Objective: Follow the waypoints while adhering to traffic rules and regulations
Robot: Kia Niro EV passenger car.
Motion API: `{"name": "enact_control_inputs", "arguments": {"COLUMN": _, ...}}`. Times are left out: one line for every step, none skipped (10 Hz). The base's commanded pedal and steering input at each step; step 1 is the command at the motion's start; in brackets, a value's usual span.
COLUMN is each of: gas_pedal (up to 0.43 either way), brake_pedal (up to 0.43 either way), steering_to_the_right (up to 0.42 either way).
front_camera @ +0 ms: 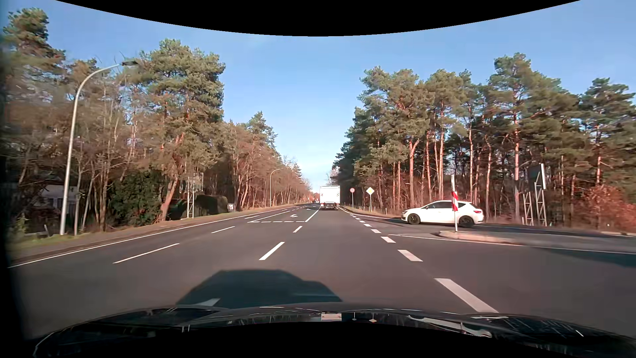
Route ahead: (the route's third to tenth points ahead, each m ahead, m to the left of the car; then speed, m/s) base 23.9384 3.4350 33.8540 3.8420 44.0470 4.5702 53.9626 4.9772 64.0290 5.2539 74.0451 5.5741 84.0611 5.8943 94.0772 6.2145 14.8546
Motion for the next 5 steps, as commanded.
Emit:
{"name": "enact_control_inputs", "arguments": {"gas_pedal": 0.059, "brake_pedal": 0.000, "steering_to_the_right": -0.009}}
{"name": "enact_control_inputs", "arguments": {"gas_pedal": 0.059, "brake_pedal": 0.000, "steering_to_the_right": -0.009}}
{"name": "enact_control_inputs", "arguments": {"gas_pedal": 0.059, "brake_pedal": 0.000, "steering_to_the_right": -0.009}}
{"name": "enact_control_inputs", "arguments": {"gas_pedal": 0.059, "brake_pedal": 0.000, "steering_to_the_right": -0.008}}
{"name": "enact_control_inputs", "arguments": {"gas_pedal": 0.059, "brake_pedal": 0.000, "steering_to_the_right": -0.006}}
